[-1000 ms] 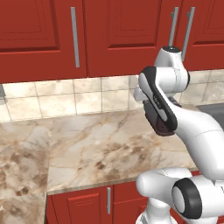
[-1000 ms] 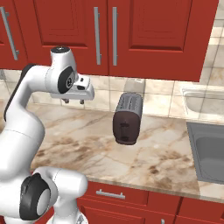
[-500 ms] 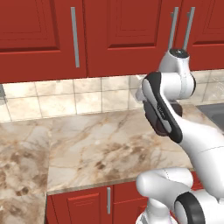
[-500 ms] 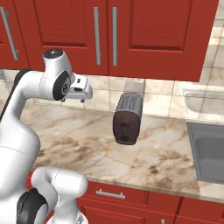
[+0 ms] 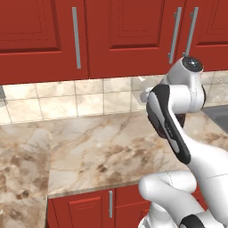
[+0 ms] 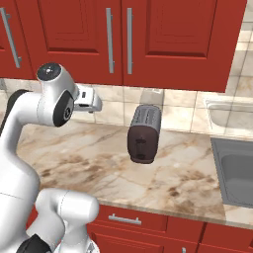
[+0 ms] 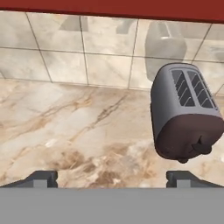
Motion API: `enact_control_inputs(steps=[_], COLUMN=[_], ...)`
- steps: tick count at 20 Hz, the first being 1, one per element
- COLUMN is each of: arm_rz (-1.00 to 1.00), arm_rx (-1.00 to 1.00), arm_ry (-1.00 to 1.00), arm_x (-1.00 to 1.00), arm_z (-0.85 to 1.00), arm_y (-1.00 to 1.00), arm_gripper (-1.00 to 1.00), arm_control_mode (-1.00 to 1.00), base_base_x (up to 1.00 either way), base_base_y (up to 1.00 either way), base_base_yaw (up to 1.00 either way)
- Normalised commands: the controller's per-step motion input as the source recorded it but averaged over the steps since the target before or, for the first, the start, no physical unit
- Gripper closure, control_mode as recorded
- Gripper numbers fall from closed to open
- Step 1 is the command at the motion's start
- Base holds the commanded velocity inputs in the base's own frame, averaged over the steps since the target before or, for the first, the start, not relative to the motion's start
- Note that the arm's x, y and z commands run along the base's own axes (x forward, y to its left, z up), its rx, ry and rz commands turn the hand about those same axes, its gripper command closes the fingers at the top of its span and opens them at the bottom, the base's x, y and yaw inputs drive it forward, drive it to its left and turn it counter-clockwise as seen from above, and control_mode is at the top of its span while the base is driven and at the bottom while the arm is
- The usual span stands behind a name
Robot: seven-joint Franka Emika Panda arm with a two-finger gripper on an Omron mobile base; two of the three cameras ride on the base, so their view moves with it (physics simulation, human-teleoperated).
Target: Open the cabinet, pick the kettle from the cabinet, and place it in the sink.
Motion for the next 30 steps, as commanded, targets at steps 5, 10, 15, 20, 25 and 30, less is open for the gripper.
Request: enact_control_inputs(steps=[5, 10, 15, 20, 25, 30], arm_rz=[0.0, -0.01, -0.04, -0.07, -0.12, -0.1], arm_rx=[0.0, 0.0, 0.0, 0.0, 0.01, 0.04], arm_ry=[-0.18, -0.15, -0.12, -0.11, -0.03, 0.0], arm_x=[-0.12, -0.08, -0.03, -0.03, -0.04, -0.06], arm_z=[0.22, 0.23, 0.23, 0.23, 0.27, 0.27], arm_y=[-0.04, -0.05, -0.06, -0.07, -0.13, -0.15], arm_gripper=[-1.0, -1.0, -1.0, -1.0, -1.0, -1.0], arm_control_mode=[-1.0, -1.0, -1.0, -1.0, -1.0, -1.0], base_base_x=[0.0, 0.0, 0.0, 0.0, 0.0, 0.0], base_base_y=[0.0, 0.0, 0.0, 0.0, 0.0, 0.0], base_base_yaw=[0.0, 0.0, 0.0, 0.0, 0.0, 0.0])
